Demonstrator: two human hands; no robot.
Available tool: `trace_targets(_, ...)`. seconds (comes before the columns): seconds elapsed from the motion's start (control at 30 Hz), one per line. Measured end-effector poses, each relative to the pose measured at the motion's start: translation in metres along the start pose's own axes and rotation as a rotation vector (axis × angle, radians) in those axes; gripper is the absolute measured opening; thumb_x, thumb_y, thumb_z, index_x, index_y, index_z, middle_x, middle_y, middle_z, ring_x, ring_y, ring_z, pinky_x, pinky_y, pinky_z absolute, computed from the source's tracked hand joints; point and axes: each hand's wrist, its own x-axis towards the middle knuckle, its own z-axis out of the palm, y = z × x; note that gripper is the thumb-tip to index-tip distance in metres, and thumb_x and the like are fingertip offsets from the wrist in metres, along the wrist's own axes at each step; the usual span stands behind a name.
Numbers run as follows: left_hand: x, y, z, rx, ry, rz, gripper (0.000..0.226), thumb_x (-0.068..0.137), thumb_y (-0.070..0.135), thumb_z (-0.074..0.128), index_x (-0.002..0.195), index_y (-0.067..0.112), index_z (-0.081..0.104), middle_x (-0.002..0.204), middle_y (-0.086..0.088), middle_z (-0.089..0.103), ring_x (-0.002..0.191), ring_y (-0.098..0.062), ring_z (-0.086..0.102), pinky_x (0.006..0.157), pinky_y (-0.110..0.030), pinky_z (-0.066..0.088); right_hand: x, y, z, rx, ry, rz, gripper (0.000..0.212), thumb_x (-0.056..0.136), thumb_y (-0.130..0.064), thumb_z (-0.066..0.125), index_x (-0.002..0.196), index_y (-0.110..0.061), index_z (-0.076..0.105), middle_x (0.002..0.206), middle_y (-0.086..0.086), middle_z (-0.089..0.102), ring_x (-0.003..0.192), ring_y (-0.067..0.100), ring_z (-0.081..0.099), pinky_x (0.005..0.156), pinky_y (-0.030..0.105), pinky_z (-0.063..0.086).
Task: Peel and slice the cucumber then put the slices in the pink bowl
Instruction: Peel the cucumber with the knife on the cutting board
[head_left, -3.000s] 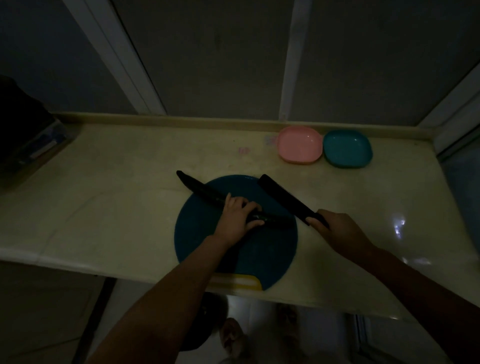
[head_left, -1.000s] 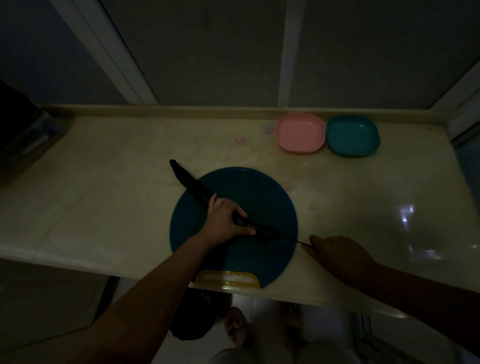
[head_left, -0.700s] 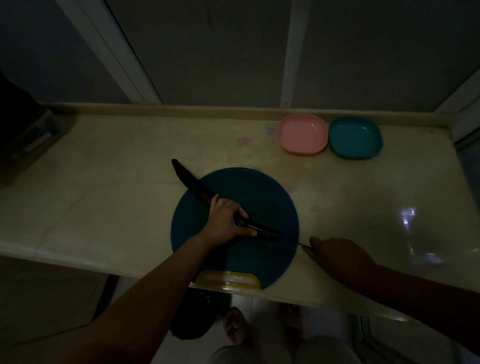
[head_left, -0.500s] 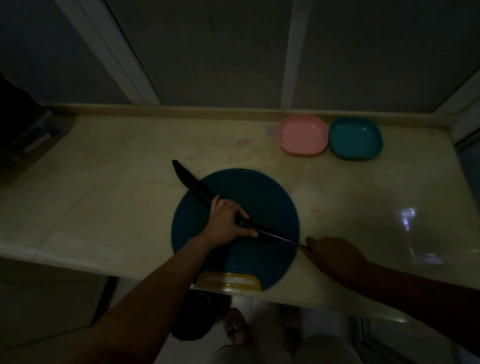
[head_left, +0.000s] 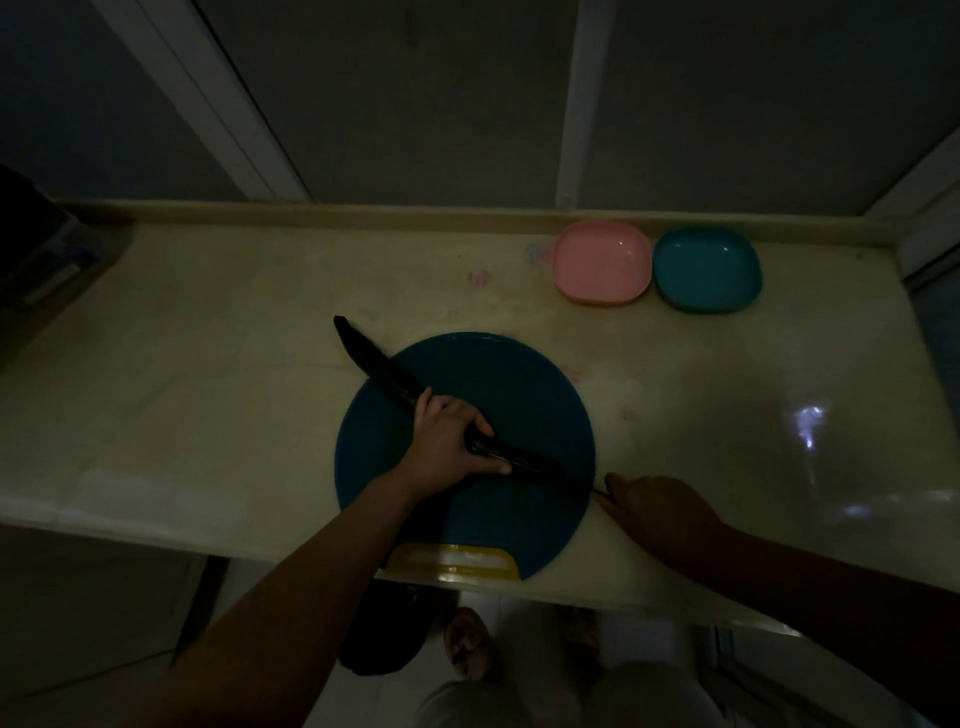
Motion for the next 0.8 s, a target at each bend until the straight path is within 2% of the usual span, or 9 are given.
trace_targets(0.07,0.001,0.001,0.000,0.004,-0.008,-0.002,0.050,0.057,0.051,0.081,0.091,0.020,0.063,0.098,0.007,0.052,0.119,-0.015,0.035,0.104,-0.018,-0.014,-0.001,0.001,-0.003,-0.024,-0.025,-0.050,0.039,0.083,-0.046,0.063,0.066,-0.011,0.066,0.048,0.002,0.060,0.036,0.006,0.048,0.037,0.020,-0.003)
trace_targets(0.13,0.002,0.000,-0.002,0.005,-0.049,-0.017,0.055,0.054,0.058,0.079,0.092,0.021,0.063,0.101,0.005,0.054,0.121,-0.016,0.035,0.106,-0.022,-0.013,0.000,0.002,0.002,0.092,-0.188,-0.032,0.043,0.098,-0.043,0.038,0.102,-0.006,0.061,0.091,0.011,0.069,0.065,0.015,0.056,0.041,0.021,0.014)
trace_targets(0.23,0.003,-0.003,-0.013,-0.003,-0.150,0.017,0.077,0.042,0.076,0.060,0.098,0.023,0.062,0.105,0.005,0.053,0.119,-0.015,0.039,0.109,-0.026,-0.010,-0.005,0.007,-0.006,0.156,-0.298,0.019,0.045,0.100,-0.043,0.028,0.113,-0.009,0.056,0.107,0.011,0.066,0.086,0.021,0.062,0.058,0.023,0.032)
trace_targets(0.37,0.001,-0.018,-0.033,0.146,-0.145,0.092,0.076,0.056,0.057,0.078,0.117,0.015,0.059,0.124,-0.007,0.053,0.127,-0.023,0.037,0.112,-0.036,-0.004,-0.024,0.019,-0.007,0.174,-0.292,0.043,0.044,0.101,-0.042,0.027,0.114,-0.009,0.054,0.108,0.009,0.065,0.091,0.021,0.062,0.061,0.022,0.031)
trace_targets(0.47,0.006,-0.041,-0.047,0.332,-0.070,0.031,0.065,0.071,0.043,0.076,0.127,0.019,0.054,0.137,-0.008,0.045,0.135,-0.024,0.027,0.112,-0.045,0.004,-0.027,0.022,-0.002,0.144,-0.292,0.064,0.045,0.100,-0.042,0.027,0.113,-0.009,0.055,0.105,0.009,0.066,0.089,0.022,0.063,0.061,0.023,0.033)
trace_targets(0.6,0.013,-0.049,-0.057,0.336,-0.083,0.076,0.051,0.073,0.029,0.077,0.120,0.020,0.059,0.129,-0.010,0.052,0.126,-0.027,0.039,0.103,-0.038,0.022,-0.033,0.020,-0.001,0.084,-0.072,0.051,0.066,0.100,-0.047,0.016,0.079,-0.007,0.065,0.062,0.009,0.066,0.049,0.016,0.061,0.039,0.029,0.036)
trace_targets(0.7,0.013,-0.043,-0.052,0.315,-0.107,0.104,0.048,0.072,0.025,0.077,0.116,0.018,0.061,0.124,-0.009,0.054,0.122,-0.027,0.043,0.107,-0.038,0.018,-0.049,0.018,0.010,0.117,-0.033,0.088,0.055,0.098,-0.050,0.020,0.100,-0.011,0.059,0.087,0.009,0.070,0.075,0.019,0.066,0.056,0.027,0.036)
trace_targets(0.73,0.012,-0.041,-0.049,0.300,-0.118,0.112,0.047,0.072,0.024,0.077,0.116,0.018,0.061,0.123,-0.009,0.054,0.121,-0.027,0.043,0.109,-0.040,0.016,-0.053,0.017,0.016,0.152,0.013,0.084,0.060,0.096,-0.054,0.016,0.099,-0.013,0.059,0.085,0.008,0.070,0.074,0.019,0.066,0.056,0.025,0.035)
trace_targets(0.8,0.008,-0.038,-0.042,0.266,-0.137,0.135,0.047,0.071,0.024,0.078,0.114,0.018,0.062,0.121,-0.008,0.055,0.119,-0.027,0.043,0.110,-0.041,0.016,-0.058,0.016,0.018,0.122,0.067,0.047,0.070,0.094,-0.054,0.010,0.072,-0.014,0.063,0.052,0.006,0.062,0.043,0.014,0.059,0.038,0.022,0.032)
